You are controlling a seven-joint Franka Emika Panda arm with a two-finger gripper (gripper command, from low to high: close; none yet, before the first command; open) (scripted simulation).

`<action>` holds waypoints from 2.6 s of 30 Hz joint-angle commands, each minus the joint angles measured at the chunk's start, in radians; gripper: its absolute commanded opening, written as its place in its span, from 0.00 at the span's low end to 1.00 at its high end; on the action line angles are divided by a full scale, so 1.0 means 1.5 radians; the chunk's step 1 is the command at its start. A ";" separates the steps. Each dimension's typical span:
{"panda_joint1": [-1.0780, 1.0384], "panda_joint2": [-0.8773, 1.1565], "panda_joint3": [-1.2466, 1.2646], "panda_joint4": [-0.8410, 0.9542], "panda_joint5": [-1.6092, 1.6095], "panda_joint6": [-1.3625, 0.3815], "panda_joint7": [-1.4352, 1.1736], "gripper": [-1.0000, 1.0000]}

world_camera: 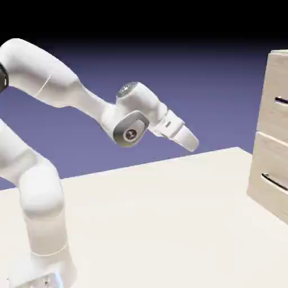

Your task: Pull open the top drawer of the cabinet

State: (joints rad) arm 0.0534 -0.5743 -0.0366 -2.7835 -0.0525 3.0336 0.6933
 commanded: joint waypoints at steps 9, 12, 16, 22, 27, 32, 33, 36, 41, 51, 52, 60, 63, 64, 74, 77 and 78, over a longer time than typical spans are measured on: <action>0.206 -0.021 -0.182 0.132 -0.261 -0.017 -0.237 0.50; 0.274 -0.028 -0.243 0.176 -0.348 -0.023 -0.317 0.50; 0.366 -0.038 -0.324 0.235 -0.464 -0.030 -0.422 0.50; 0.503 -0.052 -0.446 0.323 -0.638 -0.041 -0.580 0.50; 0.618 -0.064 -0.547 0.396 -0.783 -0.051 -0.712 0.50; 0.732 -0.076 -0.648 0.469 -0.928 -0.060 -0.844 0.50; 0.755 -0.078 -0.668 0.484 -0.957 -0.062 -0.870 0.50; 0.823 -0.085 -0.729 0.528 -1.044 -0.068 -0.950 0.50; 0.938 -0.097 -0.830 0.601 -1.189 -0.077 -1.081 0.50; 1.167 -0.121 -1.033 0.748 -1.479 -0.096 -1.345 0.50; 1.189 -0.123 -1.053 0.763 -1.508 -0.098 -1.372 0.50; 1.372 -0.142 -1.215 0.880 -1.740 -0.113 -1.583 0.50; 1.441 -0.150 -1.276 0.924 -1.827 -0.119 -1.662 0.50; 1.455 -0.151 -1.288 0.933 -1.844 -0.120 -1.678 0.50; 1.601 -0.244 -1.372 1.150 -1.761 -0.048 -1.798 0.50; 1.606 -0.247 -1.375 1.158 -1.758 -0.046 -1.802 0.00; 1.590 -0.238 -1.364 1.134 -1.769 -0.055 -1.790 0.00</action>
State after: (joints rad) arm 2.4388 -0.9311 -2.0831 -1.0827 -2.7057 2.9513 -1.9916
